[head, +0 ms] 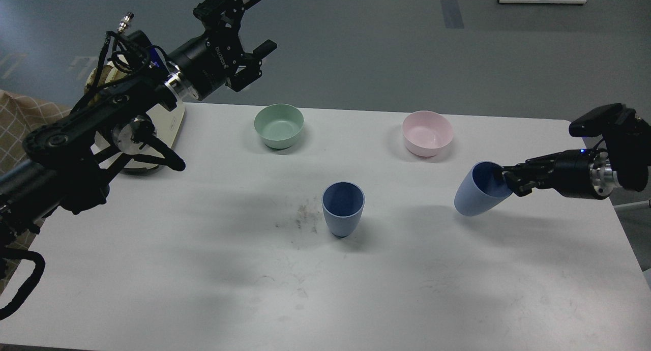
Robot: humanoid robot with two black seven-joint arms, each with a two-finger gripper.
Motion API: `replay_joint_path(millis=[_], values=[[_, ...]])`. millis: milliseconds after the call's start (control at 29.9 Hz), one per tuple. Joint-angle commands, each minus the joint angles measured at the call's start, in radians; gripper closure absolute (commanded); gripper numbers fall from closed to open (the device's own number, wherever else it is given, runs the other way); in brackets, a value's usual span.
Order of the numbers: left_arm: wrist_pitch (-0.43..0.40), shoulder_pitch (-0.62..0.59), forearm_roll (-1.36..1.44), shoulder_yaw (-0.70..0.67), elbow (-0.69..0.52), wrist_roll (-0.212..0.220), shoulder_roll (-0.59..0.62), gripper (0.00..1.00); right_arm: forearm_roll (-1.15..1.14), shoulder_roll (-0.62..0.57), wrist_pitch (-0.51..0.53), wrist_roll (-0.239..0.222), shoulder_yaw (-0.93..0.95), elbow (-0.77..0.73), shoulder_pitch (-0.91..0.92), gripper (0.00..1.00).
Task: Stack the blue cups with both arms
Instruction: 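Lift the cup and carry it over the placed blue cup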
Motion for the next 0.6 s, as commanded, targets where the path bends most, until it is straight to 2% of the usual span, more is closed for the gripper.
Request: replay_joint_path(millis=[0,200,367,468,568], values=[[0.000,0.000,0.000,0.000,-0.001,0.002,-0.001,0.02,0.000,0.007,0.000,0.000,-0.002,0.011,0.102,1.00],[-0.001,0.000,0.000,0.002,0.001,0.002,0.000,0.02,-0.003,0.109,0.000,0.000,-0.010,0.025,0.246,1.00],[-0.001,-0.001,0.000,0.002,-0.001,0.002,0.014,0.02,-0.040,0.200,0.000,0.000,-0.013,0.134,0.302,1.00],[-0.005,-0.001,0.000,0.002,-0.001,0.002,0.019,0.02,-0.055,0.221,0.000,0.000,-0.059,0.164,0.331,1.00],[-0.005,-0.001,0.000,0.003,-0.001,0.002,0.020,0.02,-0.051,0.257,0.000,0.000,-0.180,0.175,0.409,1.00]])
